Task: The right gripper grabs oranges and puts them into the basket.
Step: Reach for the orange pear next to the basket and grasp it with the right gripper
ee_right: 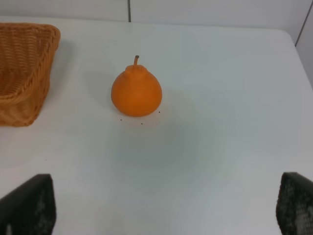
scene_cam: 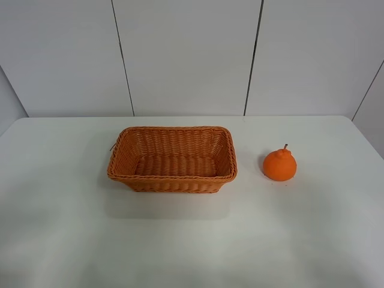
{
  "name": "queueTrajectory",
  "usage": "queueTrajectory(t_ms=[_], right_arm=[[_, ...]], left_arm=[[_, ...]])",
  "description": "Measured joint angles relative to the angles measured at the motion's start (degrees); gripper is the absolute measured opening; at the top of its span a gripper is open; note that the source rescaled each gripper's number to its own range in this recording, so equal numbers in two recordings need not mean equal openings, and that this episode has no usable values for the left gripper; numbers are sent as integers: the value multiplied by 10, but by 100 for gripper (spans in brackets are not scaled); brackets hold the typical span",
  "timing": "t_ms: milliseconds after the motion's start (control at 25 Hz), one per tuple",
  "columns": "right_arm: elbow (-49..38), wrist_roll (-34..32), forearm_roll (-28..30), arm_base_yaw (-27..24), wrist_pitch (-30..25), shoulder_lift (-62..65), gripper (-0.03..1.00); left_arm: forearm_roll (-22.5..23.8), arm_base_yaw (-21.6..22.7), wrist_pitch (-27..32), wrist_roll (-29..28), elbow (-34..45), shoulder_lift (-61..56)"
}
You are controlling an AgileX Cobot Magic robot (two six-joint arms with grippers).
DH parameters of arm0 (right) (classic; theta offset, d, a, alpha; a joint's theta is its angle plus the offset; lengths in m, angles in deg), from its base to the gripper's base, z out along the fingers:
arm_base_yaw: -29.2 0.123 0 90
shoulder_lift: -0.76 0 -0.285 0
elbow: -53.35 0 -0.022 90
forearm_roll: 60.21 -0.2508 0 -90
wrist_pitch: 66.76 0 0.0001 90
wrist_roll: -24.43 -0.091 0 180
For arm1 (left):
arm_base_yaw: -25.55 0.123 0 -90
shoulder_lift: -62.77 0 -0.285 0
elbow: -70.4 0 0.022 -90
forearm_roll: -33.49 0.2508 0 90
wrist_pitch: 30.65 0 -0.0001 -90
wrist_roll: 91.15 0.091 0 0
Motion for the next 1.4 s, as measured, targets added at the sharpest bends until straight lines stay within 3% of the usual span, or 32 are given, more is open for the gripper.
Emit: queueTrajectory(t_ms=[360,520,1200,1400], right_arm=[[1,0,6,0,0,-1,100],[26,0,29,0,0,-62,100],[346,-23,-3,0,-8,-752,100],[461,-14,-4,0,-43,-918,100]], left_arm=[[0,0,0,0,0,0],[0,0,0,0,0,0],[0,0,0,0,0,0],[0,0,0,0,0,0]])
